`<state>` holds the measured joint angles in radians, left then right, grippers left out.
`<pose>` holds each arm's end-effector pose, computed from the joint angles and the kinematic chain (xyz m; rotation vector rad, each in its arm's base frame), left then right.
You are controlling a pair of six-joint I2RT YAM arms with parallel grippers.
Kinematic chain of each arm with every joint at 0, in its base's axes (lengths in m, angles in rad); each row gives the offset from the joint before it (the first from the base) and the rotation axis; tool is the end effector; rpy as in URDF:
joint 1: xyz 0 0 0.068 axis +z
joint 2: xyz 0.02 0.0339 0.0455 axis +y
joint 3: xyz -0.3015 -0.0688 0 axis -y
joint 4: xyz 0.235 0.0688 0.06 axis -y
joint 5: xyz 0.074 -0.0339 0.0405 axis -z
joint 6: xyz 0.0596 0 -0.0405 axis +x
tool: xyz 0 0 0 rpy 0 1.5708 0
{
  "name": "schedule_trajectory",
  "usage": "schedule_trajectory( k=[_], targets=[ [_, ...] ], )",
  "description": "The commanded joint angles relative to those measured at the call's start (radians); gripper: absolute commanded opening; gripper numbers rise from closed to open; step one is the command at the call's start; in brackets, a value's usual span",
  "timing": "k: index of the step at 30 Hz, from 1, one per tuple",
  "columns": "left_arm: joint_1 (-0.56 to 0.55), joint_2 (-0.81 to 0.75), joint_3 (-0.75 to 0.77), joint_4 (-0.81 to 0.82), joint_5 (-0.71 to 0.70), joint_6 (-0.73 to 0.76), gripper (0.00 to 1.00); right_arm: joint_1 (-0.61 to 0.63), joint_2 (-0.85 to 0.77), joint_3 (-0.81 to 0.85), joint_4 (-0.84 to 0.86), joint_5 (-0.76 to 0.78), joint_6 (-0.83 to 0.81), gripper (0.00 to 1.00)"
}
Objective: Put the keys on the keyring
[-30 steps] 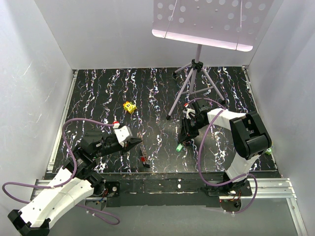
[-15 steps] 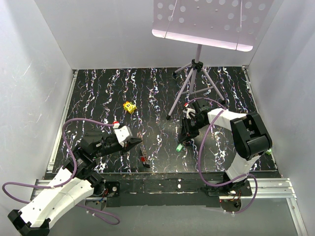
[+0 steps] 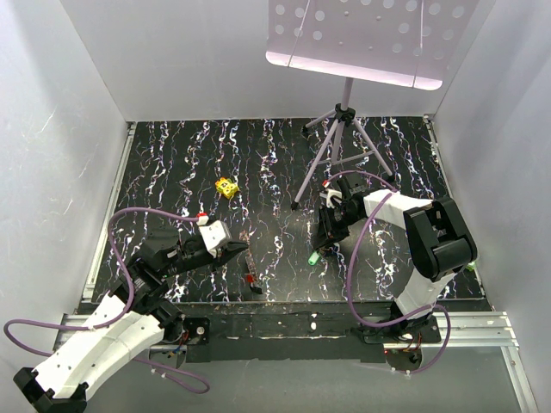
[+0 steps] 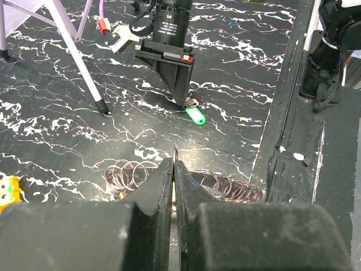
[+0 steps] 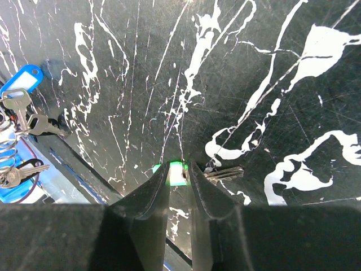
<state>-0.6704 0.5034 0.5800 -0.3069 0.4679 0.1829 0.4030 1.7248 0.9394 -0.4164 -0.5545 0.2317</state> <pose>0.0691 -0.0891 0.3077 1.0604 1.5064 -0.7649 0.2819 0.1543 0.1714 -0.3907 2.7987 0.9273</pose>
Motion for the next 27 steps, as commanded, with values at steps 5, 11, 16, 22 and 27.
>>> schedule_trajectory(
  k=[5, 11, 16, 22, 27],
  targets=[
    [0.003, -0.017, 0.003, 0.035, -0.002, 0.009, 0.00, -0.006, -0.028, -0.002, -0.019, 0.002, -0.032, 0.25],
    [0.005, -0.019, 0.003, 0.035, -0.002, 0.009, 0.00, -0.006, -0.025, -0.001, -0.025, 0.001, -0.043, 0.25],
    [0.003, -0.020, 0.003, 0.037, -0.002, 0.009, 0.00, -0.006, -0.013, 0.004, -0.030, -0.002, -0.052, 0.25],
    [0.003, -0.020, 0.004, 0.035, -0.002, 0.009, 0.00, -0.006, -0.010, 0.006, -0.041, -0.012, -0.068, 0.24],
    [0.005, -0.020, 0.003, 0.035, -0.003, 0.012, 0.00, -0.004, -0.007, 0.012, -0.053, -0.016, -0.080, 0.23]
  ],
)
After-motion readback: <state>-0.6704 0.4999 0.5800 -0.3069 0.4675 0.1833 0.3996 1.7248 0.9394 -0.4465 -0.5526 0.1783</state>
